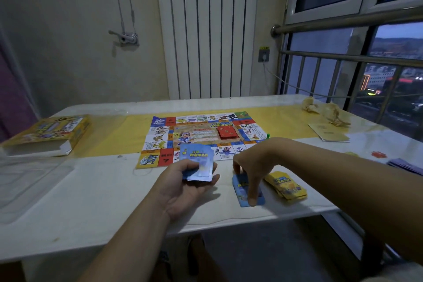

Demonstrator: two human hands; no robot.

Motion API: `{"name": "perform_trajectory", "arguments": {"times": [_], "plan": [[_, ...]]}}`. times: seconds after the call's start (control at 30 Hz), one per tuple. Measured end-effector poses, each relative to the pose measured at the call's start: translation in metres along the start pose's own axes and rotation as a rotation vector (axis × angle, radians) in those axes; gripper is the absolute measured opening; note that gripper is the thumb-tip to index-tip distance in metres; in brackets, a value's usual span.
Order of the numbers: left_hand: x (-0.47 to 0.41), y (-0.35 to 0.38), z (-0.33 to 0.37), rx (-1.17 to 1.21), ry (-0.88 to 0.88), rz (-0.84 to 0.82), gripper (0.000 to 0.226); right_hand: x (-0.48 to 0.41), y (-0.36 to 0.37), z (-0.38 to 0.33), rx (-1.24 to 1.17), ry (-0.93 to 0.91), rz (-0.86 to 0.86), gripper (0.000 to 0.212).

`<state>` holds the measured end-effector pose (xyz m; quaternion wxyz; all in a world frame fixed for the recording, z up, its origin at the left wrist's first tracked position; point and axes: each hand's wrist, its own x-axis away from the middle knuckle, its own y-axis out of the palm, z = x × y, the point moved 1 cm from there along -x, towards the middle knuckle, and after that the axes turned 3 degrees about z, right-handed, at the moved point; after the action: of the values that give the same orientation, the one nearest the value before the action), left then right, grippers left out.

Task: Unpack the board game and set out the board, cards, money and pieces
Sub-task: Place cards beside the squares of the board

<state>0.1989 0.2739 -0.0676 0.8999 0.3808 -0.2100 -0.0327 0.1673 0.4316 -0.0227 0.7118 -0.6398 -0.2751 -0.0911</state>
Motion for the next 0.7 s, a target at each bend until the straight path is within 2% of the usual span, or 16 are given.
{"name": "perform_trajectory", "arguments": {"times": [0.07,0.17,0.23,0.33,0.37,0.43,0.5,0.6,0.63,0.7], "plan": [[0.001,-0.001,-0.001,0.008,-0.032,-0.012,0.013,0.001,0.002,0.000,0.003,-0.021,0.004,0.071],[0.001,-0.007,-0.001,-0.014,-0.052,-0.059,0.022,0.006,0.005,0.000,-0.027,-0.117,0.023,0.046],[0.000,-0.012,0.000,-0.013,-0.068,-0.090,0.028,0.015,0.002,0.002,-0.250,-0.192,0.084,0.031],[0.001,-0.009,-0.004,0.009,-0.132,-0.196,0.031,0.027,-0.005,-0.003,-0.753,-0.339,0.227,0.023],[0.003,-0.006,-0.007,-0.004,-0.144,-0.237,0.035,0.027,-0.005,-0.007,-0.817,-0.373,0.284,0.018],[0.007,-0.001,-0.011,-0.052,-0.134,-0.271,0.039,0.022,-0.001,-0.019,-0.750,-0.379,0.410,0.012],[0.008,0.000,-0.011,-0.049,-0.108,-0.275,0.038,0.019,0.005,-0.029,-0.619,-0.358,0.532,0.018],[0.011,-0.004,-0.006,-0.067,-0.087,-0.247,0.032,0.019,0.012,-0.033,-0.469,-0.331,0.774,0.055],[0.012,-0.005,-0.005,-0.110,-0.075,-0.238,0.030,0.020,0.014,-0.034,-0.496,-0.354,0.788,0.065],[0.013,-0.006,-0.004,-0.197,-0.033,-0.229,0.027,0.023,0.019,-0.036,-0.628,-0.447,0.690,0.082]]}}
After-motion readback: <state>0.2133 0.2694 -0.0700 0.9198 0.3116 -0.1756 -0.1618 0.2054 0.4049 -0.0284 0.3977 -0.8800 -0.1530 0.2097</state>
